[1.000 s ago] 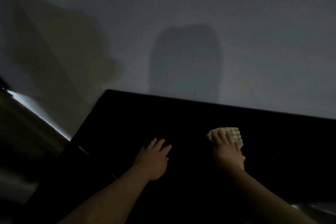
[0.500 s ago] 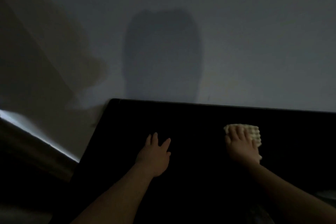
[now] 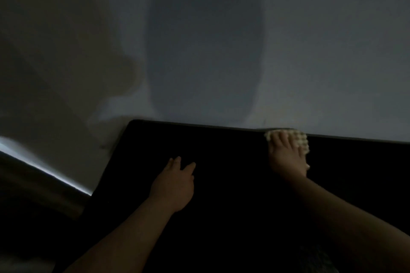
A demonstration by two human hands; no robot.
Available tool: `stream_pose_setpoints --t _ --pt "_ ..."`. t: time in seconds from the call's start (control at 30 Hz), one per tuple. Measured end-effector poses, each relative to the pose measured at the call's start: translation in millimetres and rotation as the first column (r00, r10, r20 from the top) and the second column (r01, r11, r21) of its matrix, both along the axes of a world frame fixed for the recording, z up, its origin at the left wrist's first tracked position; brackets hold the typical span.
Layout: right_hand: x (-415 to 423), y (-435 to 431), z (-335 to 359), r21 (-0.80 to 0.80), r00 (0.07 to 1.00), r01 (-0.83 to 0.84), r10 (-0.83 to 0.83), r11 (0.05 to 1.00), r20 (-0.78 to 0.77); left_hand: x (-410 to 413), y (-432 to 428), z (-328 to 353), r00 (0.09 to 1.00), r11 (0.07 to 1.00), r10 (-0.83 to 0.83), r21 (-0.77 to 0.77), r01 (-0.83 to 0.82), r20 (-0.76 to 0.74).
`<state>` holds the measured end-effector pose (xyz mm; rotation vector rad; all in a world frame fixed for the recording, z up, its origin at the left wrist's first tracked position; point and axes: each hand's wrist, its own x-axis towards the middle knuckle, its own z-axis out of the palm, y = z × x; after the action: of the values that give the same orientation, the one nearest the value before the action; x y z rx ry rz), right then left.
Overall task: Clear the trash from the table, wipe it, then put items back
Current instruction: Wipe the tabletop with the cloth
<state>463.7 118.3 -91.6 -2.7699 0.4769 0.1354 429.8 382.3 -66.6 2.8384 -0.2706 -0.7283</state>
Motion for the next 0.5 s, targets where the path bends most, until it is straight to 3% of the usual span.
stream_pose_setpoints --t 0.07,0.1,0.2,0.27,0.33,0.4,0.47,0.5 --pt "-2 17 0 0.015 0.99 0.131 -0.131 0.991 -0.047 0 0 0 1.0 1.0 0.001 -0.001 -0.001 -0.004" --pt "-6 36 -2 -0.02 0.996 0.08 -0.081 0.997 -0.038 0 0 0 1.0 1.0 -0.001 0.002 0.001 -0.007" --pt "-33 92 -11 -0.119 0.924 -0.374 0.381 0.92 0.033 -3 -1 0 1.0 0.998 -0.008 0.056 0.008 0.008" --pt "-45 98 -11 -0.126 0.826 -0.563 0.56 0.817 -0.059 -3 -1 1 1.0 0.997 -0.011 0.08 0.009 0.023" --pt "-35 73 -5 -0.136 0.781 -0.624 0.622 0.77 -0.061 -3 1 2 1.0 0.999 -0.015 0.046 0.014 0.012" --pt "-17 28 -8 -0.147 0.884 -0.465 0.468 0.873 -0.018 -4 5 2 1.0 1.0 -0.01 0.007 0.01 -0.005" --pt "-8 -4 1 -0.017 0.993 -0.115 0.115 0.993 -0.031 -4 6 1 1.0 1.0 -0.006 0.0 0.006 0.005" --pt "-7 -11 4 0.043 0.998 0.044 -0.041 0.998 -0.049 -5 4 0 1.0 1.0 -0.008 0.007 0.008 0.013"
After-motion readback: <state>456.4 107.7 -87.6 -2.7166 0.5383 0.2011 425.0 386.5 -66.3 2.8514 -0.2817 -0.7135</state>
